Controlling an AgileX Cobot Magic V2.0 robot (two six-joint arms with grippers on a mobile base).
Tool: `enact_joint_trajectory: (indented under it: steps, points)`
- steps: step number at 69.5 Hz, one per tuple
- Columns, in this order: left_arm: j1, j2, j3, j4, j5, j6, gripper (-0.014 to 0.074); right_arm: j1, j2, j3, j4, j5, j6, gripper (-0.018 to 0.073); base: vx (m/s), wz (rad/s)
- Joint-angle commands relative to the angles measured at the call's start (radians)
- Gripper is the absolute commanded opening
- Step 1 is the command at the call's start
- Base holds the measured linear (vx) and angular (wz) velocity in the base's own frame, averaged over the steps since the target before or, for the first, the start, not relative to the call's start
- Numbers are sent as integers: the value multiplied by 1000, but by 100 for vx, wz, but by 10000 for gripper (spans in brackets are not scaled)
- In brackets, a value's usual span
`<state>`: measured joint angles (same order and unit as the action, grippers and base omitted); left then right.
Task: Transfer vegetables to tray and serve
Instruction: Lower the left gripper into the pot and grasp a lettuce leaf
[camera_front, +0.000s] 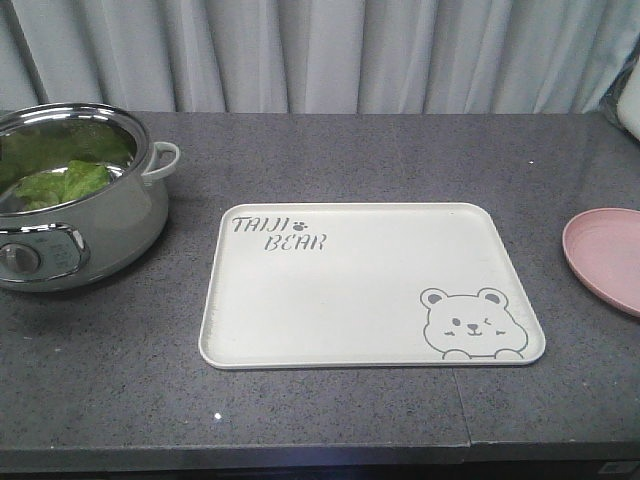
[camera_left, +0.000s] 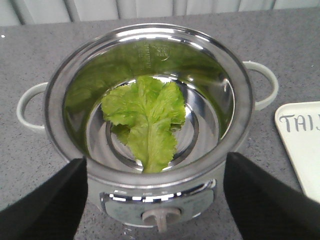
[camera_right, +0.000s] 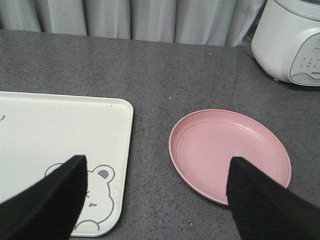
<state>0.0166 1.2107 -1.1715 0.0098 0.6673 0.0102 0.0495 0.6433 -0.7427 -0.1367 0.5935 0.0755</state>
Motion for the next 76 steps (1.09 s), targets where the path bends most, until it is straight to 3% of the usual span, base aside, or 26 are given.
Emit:
enact_joint_trajectory:
  steps: [1, 10, 29, 38, 66, 76]
  points:
    - [2, 100, -116, -10, -24, 30, 534, -1, 6, -33, -18, -68, 0, 564, 0, 0]
    - [2, 266, -260, -10, 45, 69, 534, -1, 6, -33, -18, -68, 0, 564, 0, 0]
    - [37, 572, -591, -37, 248, 68, 533, -1, 6, -33, -18, -68, 0, 564, 0, 0]
    - [37, 682, -691, -46, 267, 92, 533, -1, 6, -33, -18, -68, 0, 564, 0, 0]
    - [37, 839, -743, -37, 199, 93, 532, -1, 6, -33, -18, -63, 0, 564, 0, 0]
    - [37, 858, -743, -36, 205, 93, 455, -1, 6, -33, -18, -63, 0, 564, 0, 0]
